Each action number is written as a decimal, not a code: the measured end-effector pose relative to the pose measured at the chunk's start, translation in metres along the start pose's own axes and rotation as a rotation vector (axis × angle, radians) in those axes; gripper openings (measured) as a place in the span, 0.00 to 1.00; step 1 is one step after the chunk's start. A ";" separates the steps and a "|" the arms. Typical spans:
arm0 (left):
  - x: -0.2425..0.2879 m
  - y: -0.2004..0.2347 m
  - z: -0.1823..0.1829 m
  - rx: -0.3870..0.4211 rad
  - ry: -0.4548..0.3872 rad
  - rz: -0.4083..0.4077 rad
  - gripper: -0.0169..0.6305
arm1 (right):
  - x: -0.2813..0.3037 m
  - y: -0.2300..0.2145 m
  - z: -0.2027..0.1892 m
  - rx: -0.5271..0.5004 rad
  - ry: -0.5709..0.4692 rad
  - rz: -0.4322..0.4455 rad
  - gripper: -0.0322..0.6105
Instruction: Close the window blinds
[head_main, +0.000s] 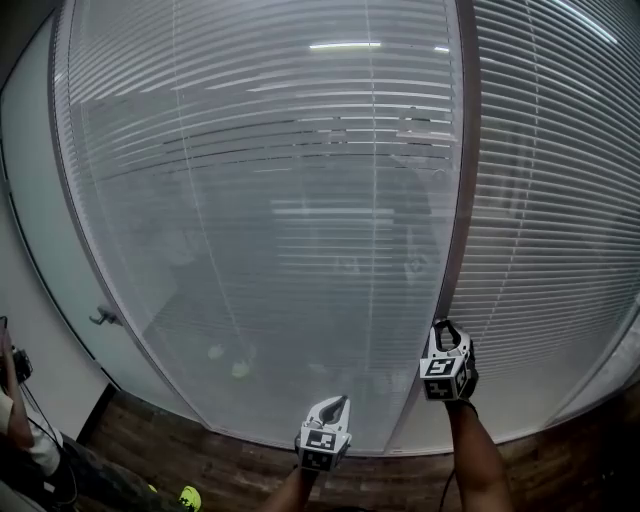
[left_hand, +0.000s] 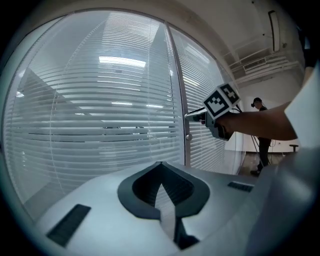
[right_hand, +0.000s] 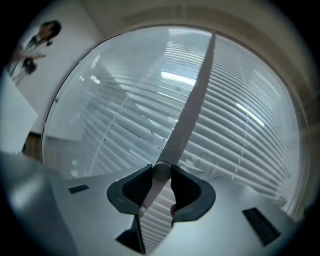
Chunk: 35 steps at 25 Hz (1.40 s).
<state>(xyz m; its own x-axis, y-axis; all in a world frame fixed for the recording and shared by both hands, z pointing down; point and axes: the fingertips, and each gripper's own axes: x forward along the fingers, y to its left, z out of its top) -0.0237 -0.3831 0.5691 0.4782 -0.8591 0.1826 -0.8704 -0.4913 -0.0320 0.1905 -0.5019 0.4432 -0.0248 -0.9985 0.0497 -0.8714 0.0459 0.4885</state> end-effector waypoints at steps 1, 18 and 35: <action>-0.001 -0.001 -0.001 -0.005 0.010 -0.004 0.03 | 0.000 0.001 -0.001 -0.096 0.001 -0.010 0.24; -0.004 0.007 -0.003 0.007 0.002 0.003 0.03 | -0.001 0.017 -0.011 -1.151 0.008 -0.040 0.24; 0.003 -0.012 0.006 0.015 0.000 -0.012 0.03 | -0.025 0.016 0.000 -0.436 -0.029 0.073 0.24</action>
<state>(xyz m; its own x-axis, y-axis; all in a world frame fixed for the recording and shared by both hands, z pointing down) -0.0110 -0.3803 0.5642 0.4885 -0.8531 0.1833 -0.8628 -0.5036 -0.0447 0.1770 -0.4759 0.4496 -0.0978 -0.9923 0.0763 -0.5786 0.1191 0.8069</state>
